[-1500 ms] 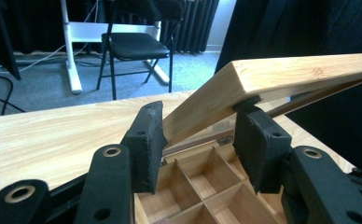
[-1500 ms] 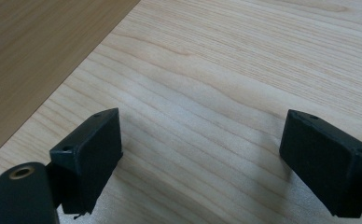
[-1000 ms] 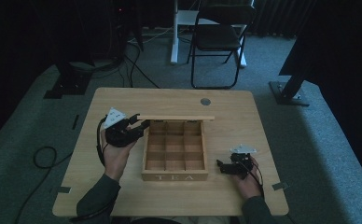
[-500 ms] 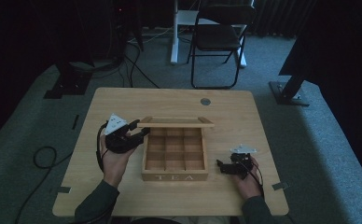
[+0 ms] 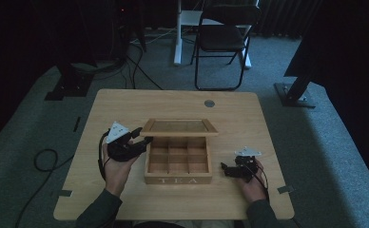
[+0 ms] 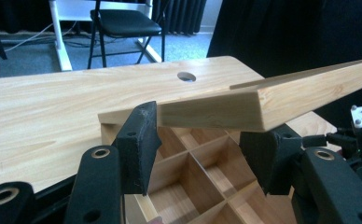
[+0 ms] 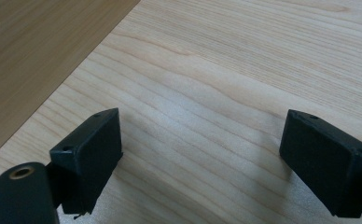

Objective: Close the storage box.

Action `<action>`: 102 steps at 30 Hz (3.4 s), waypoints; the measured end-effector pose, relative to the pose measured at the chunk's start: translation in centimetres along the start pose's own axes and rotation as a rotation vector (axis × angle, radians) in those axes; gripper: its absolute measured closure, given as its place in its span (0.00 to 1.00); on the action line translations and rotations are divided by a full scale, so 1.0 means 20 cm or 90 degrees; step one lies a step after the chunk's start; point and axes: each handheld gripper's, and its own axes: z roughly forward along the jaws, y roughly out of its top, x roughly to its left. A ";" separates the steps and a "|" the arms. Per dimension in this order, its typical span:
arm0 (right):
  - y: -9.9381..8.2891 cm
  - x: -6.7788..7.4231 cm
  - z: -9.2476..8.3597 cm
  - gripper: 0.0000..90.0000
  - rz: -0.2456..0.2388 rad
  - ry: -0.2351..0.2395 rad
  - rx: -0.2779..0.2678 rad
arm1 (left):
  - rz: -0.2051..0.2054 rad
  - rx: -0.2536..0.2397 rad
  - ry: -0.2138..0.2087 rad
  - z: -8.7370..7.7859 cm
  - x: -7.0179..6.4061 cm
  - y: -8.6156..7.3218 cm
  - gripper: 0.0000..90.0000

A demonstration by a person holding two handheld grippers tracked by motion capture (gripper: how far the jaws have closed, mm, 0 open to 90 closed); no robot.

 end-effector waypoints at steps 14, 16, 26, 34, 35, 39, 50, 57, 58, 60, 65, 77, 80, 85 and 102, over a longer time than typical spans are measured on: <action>0.00 0.00 0.00 0.14 0.000 0.000 0.000 | -0.003 0.020 -0.001 -0.01 -0.02 -0.06 0.52; 0.00 0.00 0.00 0.14 0.000 0.000 0.000 | 0.000 0.021 -0.001 -0.02 -0.02 -0.07 0.52; 0.00 0.00 0.00 0.14 0.002 0.000 0.000 | -0.002 0.024 -0.005 -0.02 -0.02 -0.10 0.51; 0.00 0.00 0.00 0.14 0.002 0.000 0.000 | -0.008 0.027 -0.005 -0.02 -0.02 -0.12 0.51; 0.00 0.00 0.00 0.14 0.002 0.000 0.000 | -0.009 0.027 -0.005 -0.02 -0.03 -0.12 0.51; 0.00 0.00 0.00 0.14 0.002 0.001 0.000 | -0.008 0.032 -0.006 -0.02 -0.03 -0.13 0.51; 0.00 0.00 0.00 0.14 0.001 0.001 0.001 | -0.008 0.039 -0.004 -0.03 -0.04 -0.16 0.50; 0.00 0.00 0.00 0.14 0.000 0.000 0.000 | -0.009 0.042 -0.009 -0.04 -0.05 -0.18 0.49; 0.00 0.00 0.00 0.14 0.000 0.001 0.001 | -0.012 0.043 -0.009 -0.04 -0.05 -0.19 0.49; 0.00 0.00 0.00 0.14 0.001 0.001 0.002 | -0.009 0.046 -0.008 -0.04 -0.05 -0.20 0.49; 0.00 0.00 0.00 0.14 0.003 0.001 0.002 | -0.010 0.048 -0.009 -0.04 -0.05 -0.21 0.49; 0.00 0.00 0.00 0.14 0.002 0.001 0.001 | -0.014 0.064 -0.006 -0.04 -0.06 -0.27 0.49; 0.00 0.00 0.00 0.14 0.002 0.001 0.001 | -0.015 0.070 -0.005 -0.04 -0.07 -0.29 0.48; 0.00 0.00 0.00 0.14 0.001 0.001 0.001 | -0.011 0.076 0.003 -0.04 -0.07 -0.31 0.48; 0.00 0.00 0.00 0.14 0.001 0.001 0.001 | -0.010 0.107 0.012 -0.03 -0.09 -0.41 0.48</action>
